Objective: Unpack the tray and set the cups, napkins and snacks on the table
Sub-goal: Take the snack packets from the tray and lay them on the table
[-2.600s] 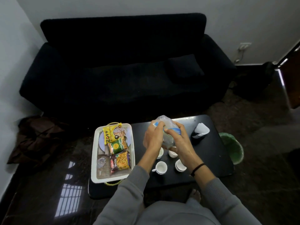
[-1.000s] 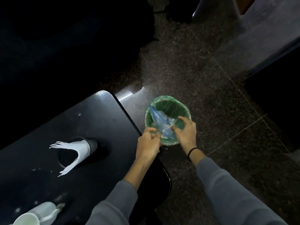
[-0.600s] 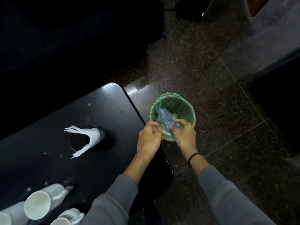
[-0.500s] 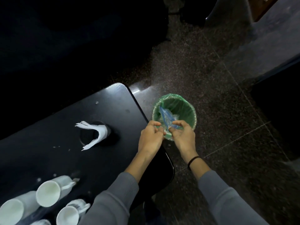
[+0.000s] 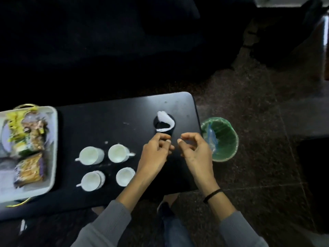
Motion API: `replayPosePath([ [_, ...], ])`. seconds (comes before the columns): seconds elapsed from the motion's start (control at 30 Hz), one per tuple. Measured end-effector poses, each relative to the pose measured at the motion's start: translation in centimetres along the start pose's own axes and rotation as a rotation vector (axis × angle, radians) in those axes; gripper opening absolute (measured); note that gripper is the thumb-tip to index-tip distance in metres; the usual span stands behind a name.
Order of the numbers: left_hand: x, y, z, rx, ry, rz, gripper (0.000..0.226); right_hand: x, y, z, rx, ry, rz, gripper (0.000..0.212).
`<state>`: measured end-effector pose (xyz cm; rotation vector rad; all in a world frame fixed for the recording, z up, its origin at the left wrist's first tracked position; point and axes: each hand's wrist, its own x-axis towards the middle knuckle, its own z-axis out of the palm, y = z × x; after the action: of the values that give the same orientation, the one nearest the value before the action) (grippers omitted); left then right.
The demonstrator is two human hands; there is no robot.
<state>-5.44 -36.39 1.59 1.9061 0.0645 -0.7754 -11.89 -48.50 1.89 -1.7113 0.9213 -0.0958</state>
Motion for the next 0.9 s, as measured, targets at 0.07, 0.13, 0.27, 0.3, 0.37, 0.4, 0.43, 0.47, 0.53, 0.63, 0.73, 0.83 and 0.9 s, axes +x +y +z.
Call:
replayPosePath([
  [0.07,-1.3,-0.8,-3.9,-0.078,0.062,-0.020,0.014,-1.3,-1.9,2.8,-0.053,-0.066,-0.039,0.010],
  [0.13,-2.3,-1.7,-7.5,-0.133,0.125,-0.031,0.015,-2.4,-3.6,5.7,-0.088,-0.150,-0.087,0.008],
  [0.27,-4.0,-5.1,-15.2,-0.199,0.270,-0.054,0.018,-4.6,-6.4,13.4,-0.126,-0.319,-0.160,0.007],
  [0.3,-4.2,-5.9,-16.7,-0.206,0.292,-0.065,0.018,-5.0,-6.8,15.0,-0.130,-0.348,-0.168,0.007],
  [0.37,-4.6,-8.3,-20.6,-0.214,0.340,-0.092,0.018,-6.4,-7.6,19.7,-0.146,-0.415,-0.188,0.006],
  [0.4,-4.7,-9.5,-22.2,-0.212,0.354,-0.102,0.019,-6.9,-7.8,21.7,-0.154,-0.442,-0.197,0.006],
  [0.43,-4.8,-10.4,-23.5,-0.206,0.366,-0.114,0.018,-7.4,-8.0,23.4,-0.164,-0.466,-0.204,0.006],
  [0.47,-4.8,-11.5,-24.8,-0.201,0.381,-0.129,0.018,-7.8,-8.1,25.3,-0.181,-0.492,-0.216,0.006],
  [0.53,-4.9,-14.2,-27.9,-0.203,0.406,-0.160,0.016,-9.1,-8.1,29.7,-0.235,-0.548,-0.243,0.005],
  [0.63,-4.7,-18.0,-32.4,-0.206,0.436,-0.221,0.015,-10.5,-7.7,35.4,-0.354,-0.621,-0.306,0.005],
  [0.73,-4.2,-21.8,-36.9,-0.106,0.514,-0.273,0.012,-11.4,-6.9,40.8,-0.472,-0.691,-0.376,0.005],
  [0.83,-3.4,-25.1,-40.5,0.153,0.609,-0.296,0.022,-11.6,-5.5,45.3,-0.624,-0.729,-0.467,0.013],
  [0.9,-2.6,-26.9,-42.2,0.209,0.612,-0.317,0.039,-11.7,-4.5,47.5,-0.750,-0.746,-0.573,0.021],
])
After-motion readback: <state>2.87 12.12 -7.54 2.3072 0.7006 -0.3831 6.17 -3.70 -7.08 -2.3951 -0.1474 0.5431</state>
